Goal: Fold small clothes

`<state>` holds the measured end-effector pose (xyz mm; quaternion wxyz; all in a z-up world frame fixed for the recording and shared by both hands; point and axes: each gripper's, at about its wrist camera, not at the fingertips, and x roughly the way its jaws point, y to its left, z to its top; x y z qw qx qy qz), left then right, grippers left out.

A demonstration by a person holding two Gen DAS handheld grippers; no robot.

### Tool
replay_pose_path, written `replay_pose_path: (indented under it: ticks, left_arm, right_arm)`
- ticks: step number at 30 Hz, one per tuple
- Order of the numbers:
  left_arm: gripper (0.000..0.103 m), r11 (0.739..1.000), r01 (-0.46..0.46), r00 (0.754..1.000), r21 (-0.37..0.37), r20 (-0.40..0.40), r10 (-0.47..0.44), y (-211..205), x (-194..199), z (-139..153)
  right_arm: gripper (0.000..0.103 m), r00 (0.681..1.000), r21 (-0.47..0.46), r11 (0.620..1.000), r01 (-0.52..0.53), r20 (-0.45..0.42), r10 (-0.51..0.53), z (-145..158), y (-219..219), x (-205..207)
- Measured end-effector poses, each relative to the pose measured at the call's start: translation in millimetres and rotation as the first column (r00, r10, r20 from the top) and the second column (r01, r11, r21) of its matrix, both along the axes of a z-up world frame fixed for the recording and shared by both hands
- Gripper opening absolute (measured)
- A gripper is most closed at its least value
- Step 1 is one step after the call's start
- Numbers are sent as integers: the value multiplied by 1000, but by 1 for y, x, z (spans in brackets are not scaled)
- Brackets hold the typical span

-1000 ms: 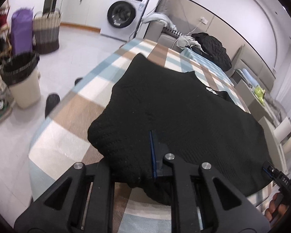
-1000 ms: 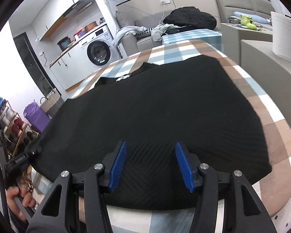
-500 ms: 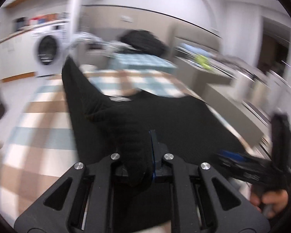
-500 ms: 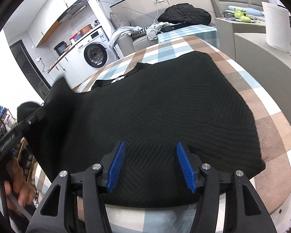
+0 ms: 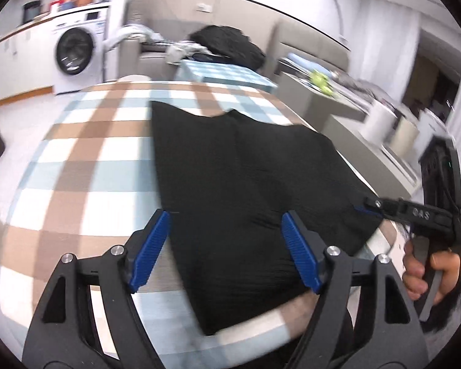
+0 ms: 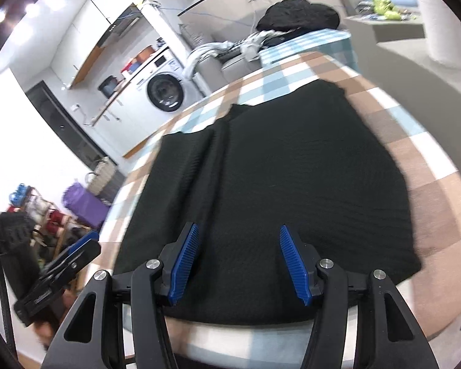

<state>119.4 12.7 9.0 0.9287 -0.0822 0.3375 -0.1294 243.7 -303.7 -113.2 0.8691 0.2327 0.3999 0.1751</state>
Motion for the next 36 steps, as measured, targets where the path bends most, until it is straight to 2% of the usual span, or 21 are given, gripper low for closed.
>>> replay_pose_path:
  ticks: [5,8,9,10,11,12,13,15,17,18,21,22,24,25,27,30,32,34,36]
  left_arm:
    - [74,995,-93,995,-44,-31,92,56,9,-9]
    - [74,990,-127,991,-54,-46,125,73,12,-13]
    - [74,989,-133,990,-57,-51,130,77,13,-14]
    - [74,989,-135,990,-62,-52,132,79,13,-15]
    - [74,988,-139,989,-68,-53,135,78,13,-15]
    - [74,988,-141,989,-68,-54,138,79,13,-15]
    - [74,988,-142,989,-66,-55,138,79,13,-15]
    - [75,989,-134,990,-63,-52,130,74,13,-15]
    - [81,990,-135,990,-53,-51,132,70,11,-15]
    - [83,990,-136,989,-46,-57,133,69,12,-16]
    - [84,991,-125,989,-37,-86,121,62,14,-21]
    - [86,992,-122,988,-34,-99,118,61,15,-24]
    - [98,994,-110,987,-29,-119,106,56,16,-28]
    - [101,994,-103,987,-28,-124,98,53,16,-30]
    - [102,996,-88,989,-22,-124,85,46,16,-33]
    - [102,998,-60,989,3,-139,60,36,17,-39]
    - [102,999,-32,988,13,-153,33,28,18,-44]
    - [102,1000,-4,986,29,-164,9,21,17,-47]
    - [102,998,19,985,55,-173,-9,14,17,-51]
  right_arm:
    - [57,992,97,989,-113,-45,118,-8,33,19]
    - [54,982,92,983,-156,-90,164,-22,55,34]
    - [43,980,83,985,-154,-114,162,-28,60,38]
    - [25,979,77,985,-151,-125,160,-32,64,41]
    - [18,979,75,985,-154,-126,163,-33,66,42]
    - [6,980,72,985,-155,-118,162,-32,67,41]
    - [5,983,79,984,-157,-88,164,-26,66,38]
    - [5,981,97,977,-189,59,184,0,63,23]
    - [5,977,68,982,-176,139,165,19,55,8]
    - [5,979,46,986,-159,134,151,21,50,5]
    - [5,997,-64,996,-70,23,71,-2,38,13]
    - [6,997,-90,994,-61,-46,57,-15,34,19]
    - [10,993,-82,995,-62,-109,52,-27,31,23]
    - [14,994,-60,996,-61,-98,55,-26,29,21]
    - [24,997,-73,996,-46,-66,41,-18,27,17]
    - [27,999,-74,997,-37,0,37,-3,27,16]
    - [27,998,-53,997,-64,6,65,1,29,20]
    - [35,994,-25,994,-106,-8,106,-1,37,31]
    - [39,983,-2,984,-180,-40,180,-9,53,41]
